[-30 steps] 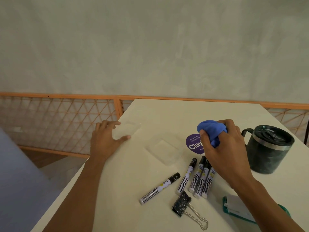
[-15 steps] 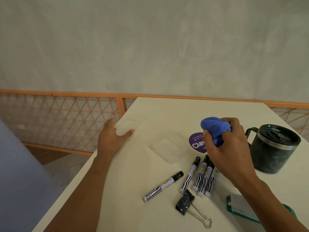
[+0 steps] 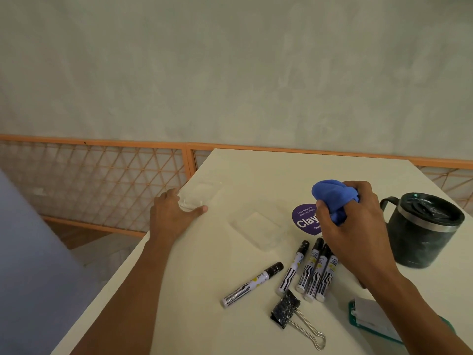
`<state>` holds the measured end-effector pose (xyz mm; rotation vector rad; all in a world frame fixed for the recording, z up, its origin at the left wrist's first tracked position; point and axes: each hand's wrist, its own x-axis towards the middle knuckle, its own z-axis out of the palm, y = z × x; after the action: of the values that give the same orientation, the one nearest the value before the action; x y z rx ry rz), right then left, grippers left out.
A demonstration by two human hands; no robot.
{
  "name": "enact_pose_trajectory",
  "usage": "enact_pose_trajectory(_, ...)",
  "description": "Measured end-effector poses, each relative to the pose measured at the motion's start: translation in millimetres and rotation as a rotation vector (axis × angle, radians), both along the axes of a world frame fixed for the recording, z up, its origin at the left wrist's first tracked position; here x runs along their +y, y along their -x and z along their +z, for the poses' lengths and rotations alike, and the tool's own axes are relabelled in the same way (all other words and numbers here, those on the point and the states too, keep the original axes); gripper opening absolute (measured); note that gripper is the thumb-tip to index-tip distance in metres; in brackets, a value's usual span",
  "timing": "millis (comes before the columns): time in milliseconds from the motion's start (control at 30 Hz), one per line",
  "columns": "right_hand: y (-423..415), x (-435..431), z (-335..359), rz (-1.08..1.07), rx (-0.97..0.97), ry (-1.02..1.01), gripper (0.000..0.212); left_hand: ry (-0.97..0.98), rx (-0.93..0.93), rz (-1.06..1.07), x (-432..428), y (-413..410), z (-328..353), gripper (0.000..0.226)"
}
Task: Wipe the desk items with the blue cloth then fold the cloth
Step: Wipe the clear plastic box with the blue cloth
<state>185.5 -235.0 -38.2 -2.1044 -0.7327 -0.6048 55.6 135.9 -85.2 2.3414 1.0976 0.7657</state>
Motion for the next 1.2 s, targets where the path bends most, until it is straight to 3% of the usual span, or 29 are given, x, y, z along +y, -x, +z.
enact_pose_trajectory(467, -1, 2, -1, -0.004, -0.027, 0.012, 0.019, -0.144, 0.104, 0.083, -1, -15, -6, 0.101)
enact_pose_trajectory(1200, -3, 3, -4, 0.005, -0.022, 0.011, 0.021, -0.193, 0.146, 0.116, -6, -12, -3, 0.108)
